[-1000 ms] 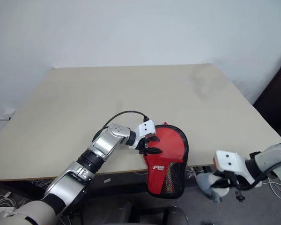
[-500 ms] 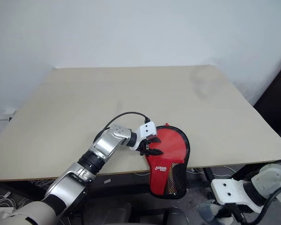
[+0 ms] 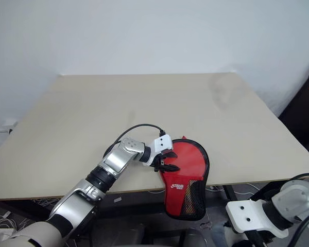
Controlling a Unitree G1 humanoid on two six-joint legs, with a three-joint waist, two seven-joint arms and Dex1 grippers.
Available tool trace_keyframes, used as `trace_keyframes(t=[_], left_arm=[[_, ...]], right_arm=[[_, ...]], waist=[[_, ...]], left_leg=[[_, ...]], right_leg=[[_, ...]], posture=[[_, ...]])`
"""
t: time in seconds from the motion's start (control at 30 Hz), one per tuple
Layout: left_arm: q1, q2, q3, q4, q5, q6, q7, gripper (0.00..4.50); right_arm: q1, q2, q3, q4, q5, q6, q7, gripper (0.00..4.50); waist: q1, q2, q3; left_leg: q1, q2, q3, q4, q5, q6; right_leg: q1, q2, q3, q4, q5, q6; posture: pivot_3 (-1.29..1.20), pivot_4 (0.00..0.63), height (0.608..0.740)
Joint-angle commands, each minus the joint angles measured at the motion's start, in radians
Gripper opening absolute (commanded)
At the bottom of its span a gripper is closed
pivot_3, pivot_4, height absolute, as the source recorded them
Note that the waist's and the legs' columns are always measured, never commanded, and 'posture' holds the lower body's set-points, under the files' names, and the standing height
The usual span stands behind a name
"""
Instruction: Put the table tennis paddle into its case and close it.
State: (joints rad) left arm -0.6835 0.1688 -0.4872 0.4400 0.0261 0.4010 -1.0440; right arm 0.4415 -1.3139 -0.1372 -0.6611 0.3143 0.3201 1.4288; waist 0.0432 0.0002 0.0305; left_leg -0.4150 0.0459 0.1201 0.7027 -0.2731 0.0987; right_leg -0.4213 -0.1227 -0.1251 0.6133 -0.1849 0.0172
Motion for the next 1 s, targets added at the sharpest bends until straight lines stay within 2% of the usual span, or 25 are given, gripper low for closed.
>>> trace_keyframes(t=[0.03,0.37,0.5,0.6,0.8,0.9,0.93,1.0], left_arm=[[0.043,0.026,-0.054,0.078,0.054,0.035,-0.003,2.88],[0.035,0.037,-0.040,0.077,0.046,0.036,-0.006,2.88],[0.018,0.054,-0.009,0.073,0.034,0.035,-0.001,2.88],[-0.008,0.069,0.070,0.039,-0.029,0.071,-0.020,2.88],[-0.039,0.157,0.217,-0.082,-0.182,0.106,-0.127,2.88],[-0.060,0.208,0.279,-0.123,-0.249,0.158,-0.171,2.88],[-0.060,0.229,0.285,-0.138,-0.252,0.159,-0.177,2.88],[-0.045,0.284,0.294,-0.188,-0.267,0.174,-0.206,2.88]], right_arm=[[-0.054,0.004,0.012,0.003,0.026,0.022,0.003,3.41],[-0.253,0.033,-0.007,0.113,0.106,0.108,-0.025,3.41],[-0.453,0.123,0.059,0.201,0.122,0.197,-0.113,3.41],[-0.589,0.205,0.100,0.265,0.107,0.244,-0.185,3.41],[-0.744,0.332,0.125,0.377,0.115,0.303,-0.274,3.41],[-0.767,0.351,0.130,0.417,0.115,0.309,-0.268,3.41],[-0.771,0.353,0.132,0.427,0.110,0.305,-0.269,3.41],[-0.789,0.363,0.136,0.451,0.107,0.309,-0.279,3.41]], waist=[[0.000,0.000,0.000],[-0.007,0.000,0.000],[-0.014,0.000,0.000],[-0.020,0.001,0.001],[-0.035,0.001,0.005],[-0.031,0.001,0.006],[-0.029,0.001,0.006],[-0.034,0.001,0.006]], left_leg=[[0.000,0.000,0.000,0.000,0.000,0.000],[0.001,0.000,0.000,-0.001,0.000,0.000],[0.002,0.000,0.001,-0.001,0.000,0.000],[0.002,0.001,0.002,-0.002,0.000,0.000],[0.000,0.002,0.005,-0.002,0.000,-0.002],[-0.010,0.002,0.005,0.000,0.003,-0.007],[-0.016,0.001,0.005,0.003,0.003,-0.007],[-0.018,0.000,0.006,0.005,0.005,-0.004]], right_leg=[[0.000,0.000,0.000,0.000,0.000,0.000],[0.001,0.000,0.000,-0.002,0.000,0.000],[0.001,0.000,0.000,-0.002,0.000,0.000],[0.000,-0.001,-0.001,-0.002,0.000,0.000],[-0.007,0.000,-0.001,0.003,0.002,-0.003],[-0.015,0.000,-0.001,0.004,0.002,-0.002],[-0.021,0.000,-0.001,0.009,0.002,0.000],[-0.022,0.000,0.001,0.010,0.003,0.000]], posture=[[0.00,0.000,0.724],[0.00,0.000,0.724],[0.00,0.000,0.724],[0.00,0.000,0.724],[0.00,0.000,0.724],[0.00,0.000,0.724],[0.00,0.000,0.724],[0.00,0.000,0.724]])
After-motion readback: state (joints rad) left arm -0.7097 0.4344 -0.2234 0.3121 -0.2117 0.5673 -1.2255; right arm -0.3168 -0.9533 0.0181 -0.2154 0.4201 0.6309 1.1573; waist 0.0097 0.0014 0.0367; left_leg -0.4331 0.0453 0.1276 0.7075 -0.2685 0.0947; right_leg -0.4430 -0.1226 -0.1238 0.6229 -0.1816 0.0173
